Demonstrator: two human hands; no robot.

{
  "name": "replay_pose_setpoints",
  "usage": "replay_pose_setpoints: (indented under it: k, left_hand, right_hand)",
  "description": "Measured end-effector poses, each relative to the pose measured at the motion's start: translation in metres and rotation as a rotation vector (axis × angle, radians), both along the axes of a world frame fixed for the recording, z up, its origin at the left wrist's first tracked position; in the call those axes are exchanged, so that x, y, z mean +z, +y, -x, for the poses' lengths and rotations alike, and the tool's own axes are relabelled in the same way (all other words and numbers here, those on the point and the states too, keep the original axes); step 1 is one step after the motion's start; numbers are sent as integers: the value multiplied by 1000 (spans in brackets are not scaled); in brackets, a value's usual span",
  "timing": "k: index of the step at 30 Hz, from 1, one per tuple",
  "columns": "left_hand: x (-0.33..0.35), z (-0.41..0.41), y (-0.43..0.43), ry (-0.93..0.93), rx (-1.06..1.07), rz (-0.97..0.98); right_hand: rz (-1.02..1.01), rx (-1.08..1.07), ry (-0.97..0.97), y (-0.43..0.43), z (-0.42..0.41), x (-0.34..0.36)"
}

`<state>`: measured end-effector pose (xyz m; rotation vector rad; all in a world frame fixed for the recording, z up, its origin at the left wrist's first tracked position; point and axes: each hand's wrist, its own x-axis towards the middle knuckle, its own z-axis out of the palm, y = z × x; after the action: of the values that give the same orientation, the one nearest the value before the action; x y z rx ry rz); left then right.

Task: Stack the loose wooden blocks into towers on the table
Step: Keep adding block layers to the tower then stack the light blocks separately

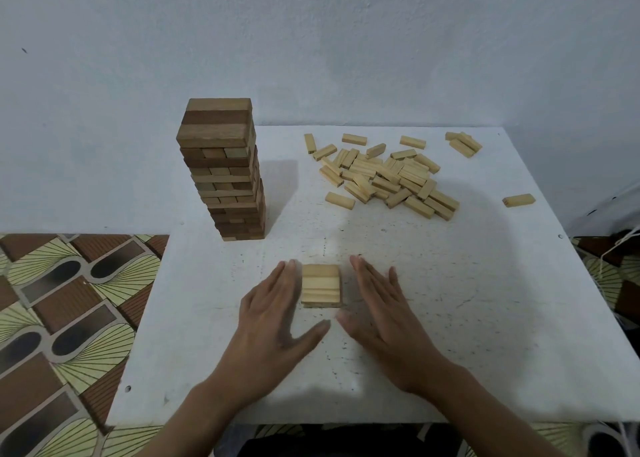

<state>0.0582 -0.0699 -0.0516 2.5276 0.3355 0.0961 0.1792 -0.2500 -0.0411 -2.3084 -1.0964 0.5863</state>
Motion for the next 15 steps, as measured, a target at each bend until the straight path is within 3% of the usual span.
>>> replay_pose_setpoints:
  k: [6,15]
  left_hand:
    - [-15,-2,-4,-20,12,-101]
    - [-19,-2,-5,-29,9,-146]
  right_hand:
    - [84,109,-187,7,1,-8]
    - [86,97,-208,9,4,-13]
